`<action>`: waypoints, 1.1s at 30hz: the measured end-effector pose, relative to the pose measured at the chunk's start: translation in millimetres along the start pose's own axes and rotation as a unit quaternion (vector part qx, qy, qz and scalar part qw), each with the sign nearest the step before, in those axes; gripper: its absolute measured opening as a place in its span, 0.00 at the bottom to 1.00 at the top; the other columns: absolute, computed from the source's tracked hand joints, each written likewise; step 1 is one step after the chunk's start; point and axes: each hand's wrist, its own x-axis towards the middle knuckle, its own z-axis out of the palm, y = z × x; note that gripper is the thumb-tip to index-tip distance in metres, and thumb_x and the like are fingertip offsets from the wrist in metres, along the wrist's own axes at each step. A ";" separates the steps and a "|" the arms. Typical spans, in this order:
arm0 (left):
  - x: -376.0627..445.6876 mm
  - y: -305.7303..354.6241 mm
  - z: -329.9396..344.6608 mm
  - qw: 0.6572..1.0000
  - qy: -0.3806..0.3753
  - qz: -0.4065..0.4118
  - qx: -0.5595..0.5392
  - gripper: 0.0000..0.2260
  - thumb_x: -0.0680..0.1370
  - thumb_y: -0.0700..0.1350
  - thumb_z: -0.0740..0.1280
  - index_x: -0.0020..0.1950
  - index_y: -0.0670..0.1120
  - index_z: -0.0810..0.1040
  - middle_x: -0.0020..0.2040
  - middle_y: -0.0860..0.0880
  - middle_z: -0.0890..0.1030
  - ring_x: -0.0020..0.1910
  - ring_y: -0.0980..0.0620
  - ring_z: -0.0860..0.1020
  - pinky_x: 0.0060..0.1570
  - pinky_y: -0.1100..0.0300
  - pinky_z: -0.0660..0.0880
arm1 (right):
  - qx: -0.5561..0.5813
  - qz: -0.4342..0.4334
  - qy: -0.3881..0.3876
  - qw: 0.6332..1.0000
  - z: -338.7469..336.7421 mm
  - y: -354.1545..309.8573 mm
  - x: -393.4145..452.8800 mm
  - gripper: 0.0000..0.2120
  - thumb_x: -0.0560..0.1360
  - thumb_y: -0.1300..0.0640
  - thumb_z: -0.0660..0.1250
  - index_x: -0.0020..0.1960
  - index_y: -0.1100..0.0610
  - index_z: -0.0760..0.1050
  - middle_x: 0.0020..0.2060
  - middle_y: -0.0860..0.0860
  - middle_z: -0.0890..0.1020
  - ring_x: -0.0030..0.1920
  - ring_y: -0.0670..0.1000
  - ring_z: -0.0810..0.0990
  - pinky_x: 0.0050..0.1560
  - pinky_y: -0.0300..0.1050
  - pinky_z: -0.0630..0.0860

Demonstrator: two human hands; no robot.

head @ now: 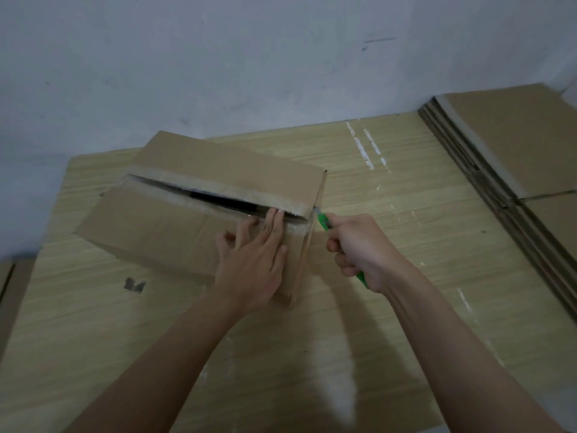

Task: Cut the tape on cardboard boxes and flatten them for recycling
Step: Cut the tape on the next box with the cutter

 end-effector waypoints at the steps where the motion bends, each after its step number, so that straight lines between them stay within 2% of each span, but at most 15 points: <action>1: 0.2 -0.3 0.2 1.000 0.000 0.001 -0.002 0.35 0.68 0.57 0.26 0.76 0.52 0.37 0.77 0.58 0.44 0.72 0.51 0.50 0.62 0.47 0.54 | 0.016 0.005 -0.012 1.000 -1.1 0.7 -1.7 0.12 0.79 0.61 0.56 0.45 0.57 0.78 0.26 0.51 0.65 0.17 0.43 0.57 0.20 0.30 0.53; 2: 0.6 -0.5 0.2 1.000 0.000 0.001 -0.003 0.34 0.69 0.57 0.27 0.76 0.52 0.37 0.77 0.58 0.44 0.72 0.50 0.50 0.62 0.47 0.54 | 0.024 0.005 -0.018 1.000 -1.7 1.9 -2.1 0.13 0.79 0.63 0.55 0.48 0.57 0.79 0.26 0.50 0.65 0.18 0.43 0.57 0.20 0.30 0.52; 5: 0.1 -0.4 -0.3 1.000 0.007 0.004 -0.003 0.36 0.68 0.58 0.27 0.77 0.52 0.38 0.77 0.58 0.44 0.72 0.50 0.50 0.63 0.47 0.55 | -0.011 -0.019 -0.005 1.000 0.3 3.8 3.2 0.18 0.76 0.67 0.54 0.42 0.54 0.80 0.25 0.49 0.66 0.17 0.44 0.57 0.20 0.30 0.53; 7: -0.5 -0.2 -0.2 1.000 0.009 0.006 0.005 0.37 0.67 0.57 0.25 0.77 0.52 0.37 0.77 0.58 0.44 0.72 0.51 0.50 0.63 0.47 0.56 | -0.047 -0.023 -0.004 0.999 2.0 2.5 5.4 0.17 0.75 0.66 0.54 0.43 0.54 0.80 0.25 0.49 0.66 0.16 0.43 0.58 0.20 0.29 0.54; 9: -0.6 -1.1 0.7 1.000 0.009 0.006 0.003 0.37 0.67 0.57 0.25 0.77 0.52 0.38 0.77 0.58 0.45 0.72 0.50 0.51 0.63 0.47 0.57 | -0.059 -0.014 -0.006 0.998 0.8 0.1 3.9 0.14 0.77 0.64 0.56 0.50 0.57 0.80 0.25 0.50 0.66 0.16 0.43 0.58 0.21 0.29 0.54; 11: 0.1 -2.4 1.9 1.000 0.010 0.005 0.000 0.37 0.67 0.57 0.25 0.77 0.52 0.38 0.77 0.58 0.45 0.72 0.51 0.51 0.63 0.46 0.56 | -0.052 0.003 -0.016 0.999 -3.4 -1.6 -0.3 0.14 0.79 0.59 0.57 0.59 0.63 0.77 0.25 0.50 0.66 0.17 0.43 0.57 0.21 0.29 0.53; 13: 0.8 -2.7 1.6 1.000 0.013 0.003 -0.010 0.35 0.69 0.57 0.27 0.77 0.52 0.38 0.77 0.58 0.44 0.72 0.50 0.51 0.63 0.46 0.55 | -0.057 0.011 -0.036 0.998 -5.0 -3.6 -3.6 0.16 0.79 0.59 0.58 0.62 0.65 0.74 0.25 0.50 0.66 0.17 0.43 0.57 0.21 0.29 0.52; 16: 2.9 -2.3 1.8 1.000 0.018 0.013 -0.009 0.32 0.72 0.57 0.29 0.76 0.52 0.36 0.77 0.59 0.43 0.72 0.50 0.50 0.64 0.46 0.55 | -0.068 -0.003 -0.052 0.996 2.4 -6.8 -3.8 0.14 0.76 0.64 0.57 0.55 0.61 0.79 0.25 0.51 0.67 0.18 0.44 0.57 0.21 0.30 0.53; 19: 5.6 -4.0 -0.2 0.999 0.014 0.021 -0.020 0.38 0.67 0.59 0.28 0.77 0.53 0.43 0.77 0.59 0.49 0.71 0.50 0.51 0.66 0.46 0.56 | -0.044 -0.026 -0.025 0.998 6.2 -2.1 -3.5 0.16 0.75 0.66 0.56 0.45 0.53 0.80 0.26 0.51 0.67 0.18 0.45 0.58 0.21 0.30 0.54; 21: 9.1 -8.5 -4.0 0.997 0.043 0.022 -0.055 0.39 0.66 0.62 0.34 0.76 0.54 0.54 0.75 0.58 0.57 0.69 0.50 0.54 0.64 0.48 0.56 | -0.044 -0.045 0.004 0.998 1.8 4.8 -6.5 0.20 0.73 0.69 0.56 0.42 0.50 0.82 0.27 0.52 0.66 0.18 0.45 0.58 0.21 0.30 0.55; 22: 11.0 -10.3 -6.3 0.993 0.068 0.030 -0.087 0.38 0.66 0.63 0.39 0.74 0.52 0.60 0.73 0.56 0.63 0.66 0.50 0.56 0.63 0.50 0.56 | -0.048 -0.052 0.021 0.997 -1.5 8.5 -8.1 0.22 0.72 0.69 0.56 0.44 0.48 0.82 0.26 0.51 0.67 0.18 0.45 0.58 0.21 0.31 0.55; 25: 14.8 -12.7 -2.7 0.973 0.178 0.086 -0.118 0.33 0.67 0.66 0.56 0.63 0.46 0.75 0.59 0.49 0.75 0.57 0.49 0.63 0.54 0.54 0.57 | -0.068 -0.063 0.045 0.995 -10.0 14.9 -14.1 0.24 0.72 0.69 0.56 0.59 0.50 0.79 0.20 0.43 0.70 0.17 0.44 0.59 0.21 0.31 0.55; 28: 13.8 -11.5 3.6 0.958 0.233 0.093 -0.139 0.32 0.65 0.68 0.63 0.59 0.46 0.75 0.56 0.49 0.77 0.54 0.48 0.65 0.52 0.52 0.63 | -0.085 -0.089 0.053 0.991 -13.1 18.1 -18.8 0.22 0.74 0.68 0.58 0.61 0.50 0.78 0.22 0.39 0.71 0.16 0.42 0.62 0.19 0.31 0.56; 33: 12.0 -7.5 -1.6 0.949 0.251 0.107 -0.158 0.30 0.63 0.67 0.66 0.56 0.48 0.75 0.54 0.52 0.77 0.53 0.51 0.65 0.48 0.61 0.54 | -0.090 -0.100 0.044 0.990 -9.4 22.7 -19.3 0.21 0.74 0.67 0.59 0.61 0.50 0.79 0.21 0.41 0.71 0.16 0.40 0.63 0.18 0.32 0.57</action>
